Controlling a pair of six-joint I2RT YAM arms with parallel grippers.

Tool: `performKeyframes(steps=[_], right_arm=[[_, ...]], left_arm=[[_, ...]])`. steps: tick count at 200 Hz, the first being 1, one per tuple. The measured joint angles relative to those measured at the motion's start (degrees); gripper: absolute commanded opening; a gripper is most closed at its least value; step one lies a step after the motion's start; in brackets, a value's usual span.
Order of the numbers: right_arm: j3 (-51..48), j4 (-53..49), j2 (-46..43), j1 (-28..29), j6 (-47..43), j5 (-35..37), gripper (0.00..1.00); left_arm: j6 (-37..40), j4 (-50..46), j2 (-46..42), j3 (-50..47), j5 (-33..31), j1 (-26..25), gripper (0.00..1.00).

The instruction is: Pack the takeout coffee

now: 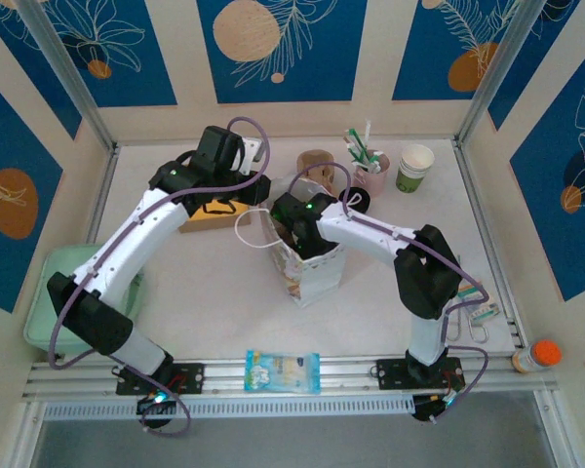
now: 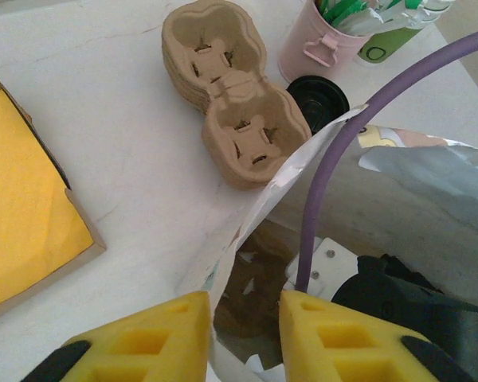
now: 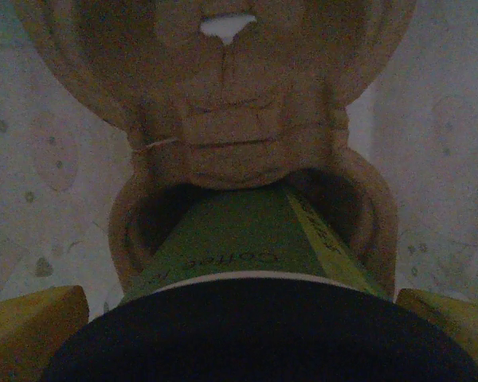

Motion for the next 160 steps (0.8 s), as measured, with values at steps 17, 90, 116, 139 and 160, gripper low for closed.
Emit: performKeyframes(steps=[17,90,116,139,160], right_arm=[[0.8,-1.0,0.0,0.0,0.0,0.2,0.99],[5.0,-5.1,-0.4,0.0,0.0,1.6,0.99],[6.9,-6.8,-1.2,0.3,0.0,1.9,0.99],[9.1,-8.4,-1.7,0.6,0.0,2.8,0.99],[10.6,-10.0,-2.0,0.7,-0.2,3.4,0.99]], left_arm=[[0.0,0.0,-0.1,0.0,0.0,0.0,0.34],[0.1,0.0,-0.2,0.0,-0.3,0.0,0.47],[0.0,0.0,-0.2,0.0,-0.5,0.0,0.52],[0.0,0.0,-0.7,0.0,-1.1,0.0,0.56],[0.0,0.0,-1.3,0.0,-1.4,0.0,0.60]])
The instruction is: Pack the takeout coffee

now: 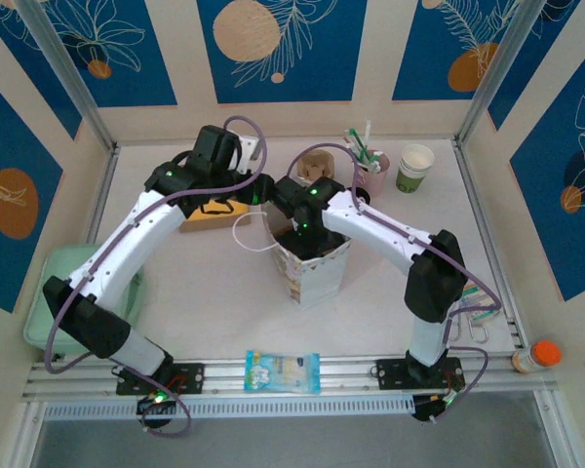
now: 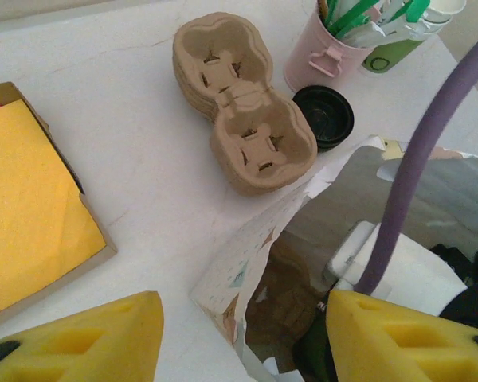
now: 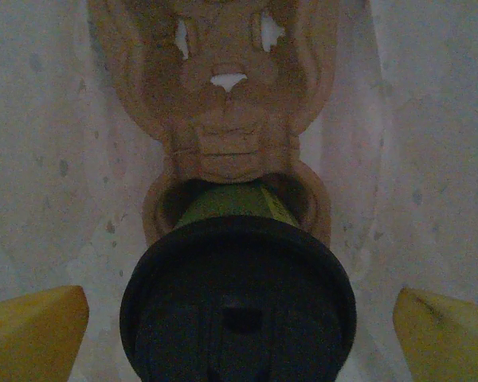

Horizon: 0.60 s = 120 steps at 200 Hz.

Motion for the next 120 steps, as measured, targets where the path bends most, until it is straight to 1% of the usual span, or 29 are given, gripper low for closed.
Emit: performKeyframes(steps=[71,120], right_arm=[[5.6,-3.8,-0.2,0.3,-0.5,1.8,0.99],[8.7,-4.6,-1.8,0.5,-1.3,1.7,0.99]], left_arm=[[0.0,0.0,-1.6,0.0,-0.7,0.0,0.70],[0.0,0.0,-2.6,0.0,-0.7,0.0,0.74]])
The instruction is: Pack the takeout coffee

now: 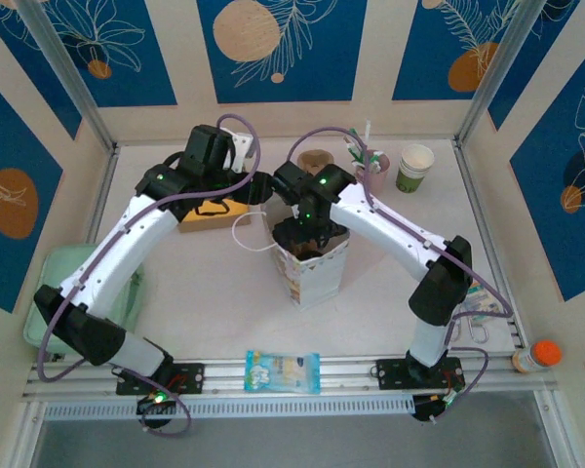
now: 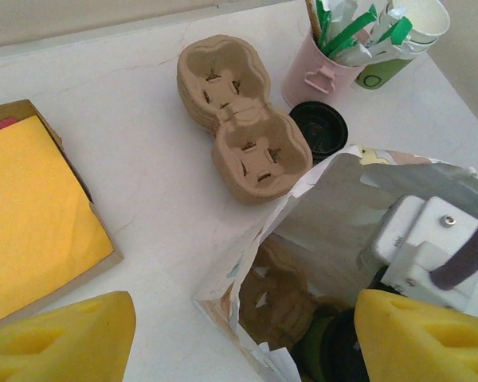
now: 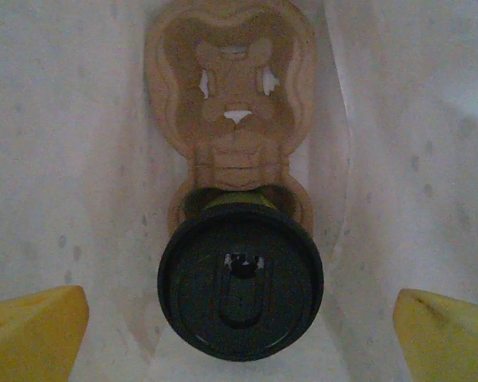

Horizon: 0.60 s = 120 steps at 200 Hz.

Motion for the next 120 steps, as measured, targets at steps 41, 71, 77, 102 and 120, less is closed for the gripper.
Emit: performKeyframes(steps=[41,71,77,102,120], right_arm=[[4.0,-1.7,-0.5,0.7,-0.3,0.0,0.99],[6.6,-3.2,-1.2,0.9,-0.7,0.0,0.99],[7.0,-3.4,-1.4,0.9,-0.9,0.0,0.99],[8.5,-4.3,-2.0,1.0,-1.1,0.0,0.99],[10.0,-4.6,-2.4,1.0,-1.6,0.0,0.99]], left_arm=[[0.0,0.0,-1.3,0.0,0.0,0.0,0.77],[0.0,0.0,-1.5,0.0,0.0,0.0,0.78],[0.0,0.0,-1.5,0.0,0.0,0.0,0.78],[0.0,0.0,-2.1,-0.5,0.0,0.0,0.79],[0.0,0.0,-2.8,-0.7,0.0,0.0,0.79]])
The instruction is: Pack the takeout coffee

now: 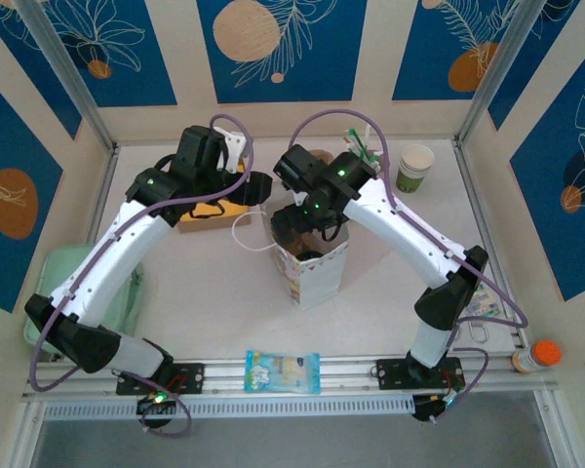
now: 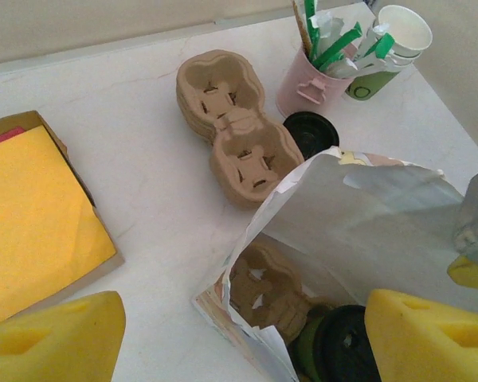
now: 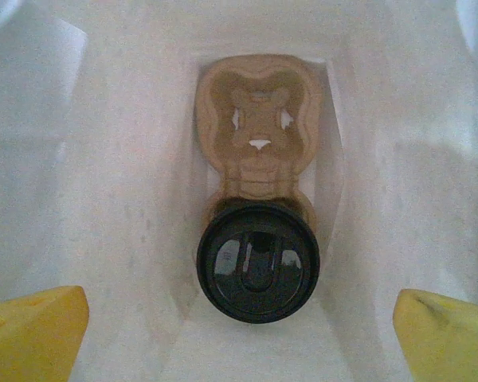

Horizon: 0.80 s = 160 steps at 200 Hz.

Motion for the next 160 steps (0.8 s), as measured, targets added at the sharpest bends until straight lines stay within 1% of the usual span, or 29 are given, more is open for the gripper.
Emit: performKeyframes(steps=[65,98,119,133,160], right_arm=[[3.9,-0.7,-3.6,-0.4,-1.0,0.0,0.99],[3.8,-0.6,-7.6,-2.3,-1.3,1.0,0.99],[2.0,-0.1,-11.4,-5.5,-1.3,1.4,0.99],[-1.0,0.8,-14.7,-8.9,-1.2,1.2,0.99],[-7.7,2.2,-20.2,-16.6,-0.9,0.0,0.99]], left_arm=[[-0.2,0.2,-3.4,-1.3,0.0,0.0,0.81],[-1.1,1.9,-6.6,-5.3,-0.8,0.0,0.81],[-2.0,2.9,-9.2,-8.3,-1.7,0.3,0.80],[-2.8,3.4,-11.0,-10.1,-2.0,1.1,0.79],[-5.6,5.7,-15.8,-16.3,-1.6,4.8,0.77]])
